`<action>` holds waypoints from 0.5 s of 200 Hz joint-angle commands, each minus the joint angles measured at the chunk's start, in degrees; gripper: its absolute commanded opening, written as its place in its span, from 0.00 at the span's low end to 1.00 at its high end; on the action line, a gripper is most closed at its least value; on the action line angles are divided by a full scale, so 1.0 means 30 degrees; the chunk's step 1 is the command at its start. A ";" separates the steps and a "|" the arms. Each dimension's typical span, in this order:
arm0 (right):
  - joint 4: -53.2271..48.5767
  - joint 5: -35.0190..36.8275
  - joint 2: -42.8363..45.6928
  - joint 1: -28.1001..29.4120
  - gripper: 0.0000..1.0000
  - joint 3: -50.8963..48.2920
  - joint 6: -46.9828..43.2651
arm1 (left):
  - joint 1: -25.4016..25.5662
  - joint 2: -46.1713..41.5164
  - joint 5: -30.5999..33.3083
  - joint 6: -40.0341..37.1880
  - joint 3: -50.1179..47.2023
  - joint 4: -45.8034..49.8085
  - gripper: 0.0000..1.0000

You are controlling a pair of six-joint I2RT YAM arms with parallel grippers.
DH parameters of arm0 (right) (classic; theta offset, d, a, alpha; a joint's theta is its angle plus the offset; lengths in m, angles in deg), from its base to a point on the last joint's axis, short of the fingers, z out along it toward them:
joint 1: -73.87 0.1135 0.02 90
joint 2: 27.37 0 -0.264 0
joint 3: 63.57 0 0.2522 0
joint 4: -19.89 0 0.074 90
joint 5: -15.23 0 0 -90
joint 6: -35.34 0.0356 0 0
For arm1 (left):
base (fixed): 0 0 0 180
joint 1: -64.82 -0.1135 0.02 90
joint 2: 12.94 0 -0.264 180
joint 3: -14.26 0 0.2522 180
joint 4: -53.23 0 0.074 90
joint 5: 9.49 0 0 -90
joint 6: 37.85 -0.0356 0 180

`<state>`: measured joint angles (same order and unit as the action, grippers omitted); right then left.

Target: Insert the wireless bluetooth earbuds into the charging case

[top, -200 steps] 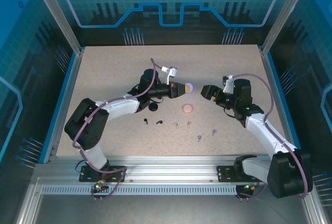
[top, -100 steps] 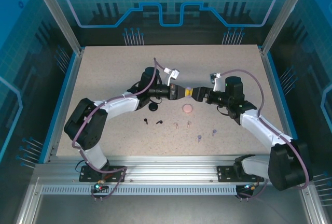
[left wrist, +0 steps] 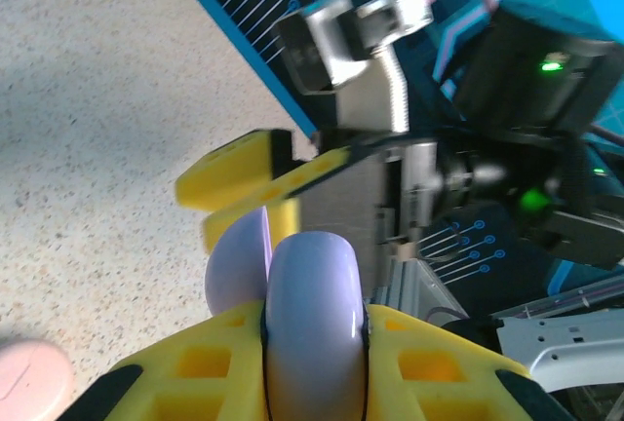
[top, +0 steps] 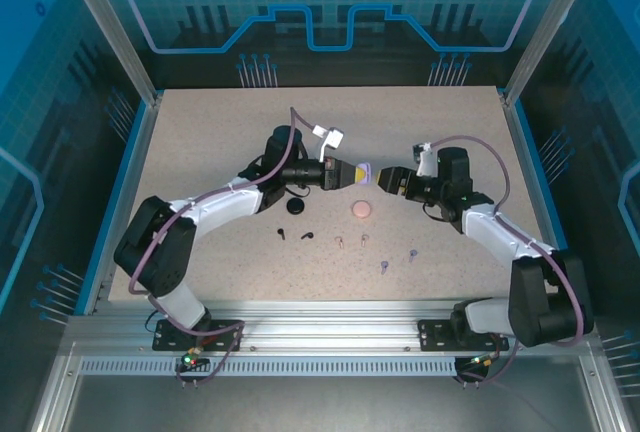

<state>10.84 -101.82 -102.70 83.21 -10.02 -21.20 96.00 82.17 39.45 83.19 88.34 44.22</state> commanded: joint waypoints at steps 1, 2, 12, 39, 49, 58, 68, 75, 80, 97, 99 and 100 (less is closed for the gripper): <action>-0.0678 -0.0295 0.0568 -0.0325 0.76 0.0021 0.0095 | 0.0009 -0.0532 -0.0554 -0.0204 0.0272 -0.0593 0.00; -0.0714 -0.0298 0.0607 -0.0328 0.76 0.0014 0.0097 | 0.0023 -0.0532 -0.0553 -0.0194 0.0279 -0.0604 0.00; -0.1006 -0.0531 0.1230 -0.0331 0.76 0.0045 0.0130 | -0.0009 -0.0474 -0.0497 -0.0211 0.0174 -0.0679 0.00; -0.1409 -0.1587 0.2964 -0.0330 0.75 -0.0047 0.0143 | 0.0000 -0.0197 -0.0452 -0.0069 0.0095 -0.0930 0.00; -0.1259 -0.2150 0.3401 -0.0322 0.74 -0.0077 0.0158 | 0.0022 -0.0071 -0.0485 0.0071 0.0095 -0.1158 0.00; -0.0970 -0.2655 0.3650 -0.0292 0.71 -0.0114 0.0183 | 0.0029 0.0017 -0.0473 0.0195 0.0161 -0.1297 0.00; -0.0661 -0.3096 0.3730 -0.0246 0.69 -0.0128 0.0216 | 0.0008 0.0126 -0.0555 0.0317 0.0252 -0.1415 0.00; -0.0485 -0.3353 0.3688 -0.0227 0.66 -0.0087 0.0188 | 0.0003 0.0197 -0.0636 0.0369 0.0335 -0.1461 0.00; -0.0403 -0.3444 0.3631 -0.0192 0.64 -0.0051 0.0188 | 0.0008 0.0244 -0.0668 0.0442 0.0395 -0.1487 0.00; -0.0144 -0.3677 0.3304 -0.0051 0.58 0.0159 0.0191 | 0.0012 0.0344 -0.0726 0.0658 0.0461 -0.1738 0.00; -0.0122 -0.3693 0.3267 -0.0042 0.58 0.0207 0.0188 | 0.0016 0.0346 -0.0742 0.0701 0.0484 -0.1768 0.00; -0.0114 -0.3711 0.3246 -0.0040 0.58 0.0210 0.0188 | 0.0012 0.0347 -0.0750 0.0713 0.0487 -0.1763 0.00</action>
<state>9.07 -109.56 -91.95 82.82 -10.07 -20.64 96.00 82.35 39.02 83.76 88.32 41.54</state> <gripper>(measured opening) 0.599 0.224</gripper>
